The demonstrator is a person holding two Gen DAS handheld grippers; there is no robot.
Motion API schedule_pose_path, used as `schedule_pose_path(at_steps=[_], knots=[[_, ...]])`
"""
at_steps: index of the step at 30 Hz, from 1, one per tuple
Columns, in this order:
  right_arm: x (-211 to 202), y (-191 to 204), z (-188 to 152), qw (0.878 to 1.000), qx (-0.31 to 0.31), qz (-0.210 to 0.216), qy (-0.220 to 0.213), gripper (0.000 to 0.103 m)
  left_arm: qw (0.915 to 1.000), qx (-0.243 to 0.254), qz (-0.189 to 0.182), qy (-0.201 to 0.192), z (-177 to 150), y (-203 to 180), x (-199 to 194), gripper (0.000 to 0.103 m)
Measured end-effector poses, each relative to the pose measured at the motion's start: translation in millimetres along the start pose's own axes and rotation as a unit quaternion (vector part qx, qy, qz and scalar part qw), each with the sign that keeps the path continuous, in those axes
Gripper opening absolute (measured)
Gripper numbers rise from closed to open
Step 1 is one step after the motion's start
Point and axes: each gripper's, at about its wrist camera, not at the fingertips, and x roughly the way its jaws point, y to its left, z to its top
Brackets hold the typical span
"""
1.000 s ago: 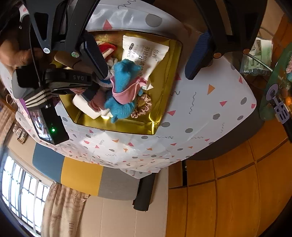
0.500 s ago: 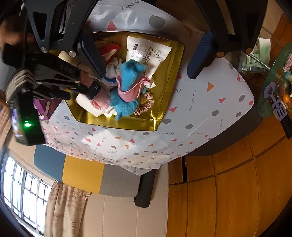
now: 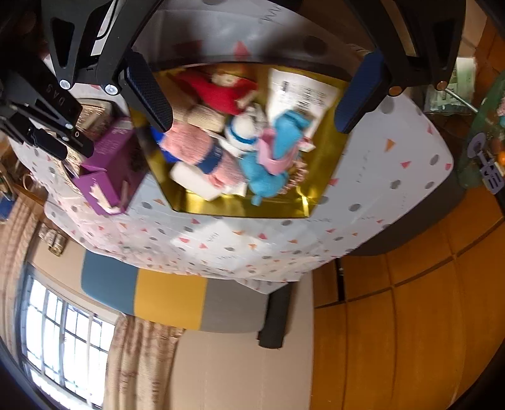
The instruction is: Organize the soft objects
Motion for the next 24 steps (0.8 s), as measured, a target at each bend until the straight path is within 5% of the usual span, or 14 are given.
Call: schedule_pose_path(at_steps=[14,24], knots=[[-29.1,-54.9,-26.1,0.996,0.063,-0.059,-0.014,0.047,0.9990,0.037,-0.022,-0.011,-5.3,-50.7,-7.2,0.103],[-28.8,-46.5,-27.0,0.997,0.054,-0.046,-0.011,0.047,0.9997,0.021,-0.007,-0.010,-7.0,-41.7,-7.3,0.103]])
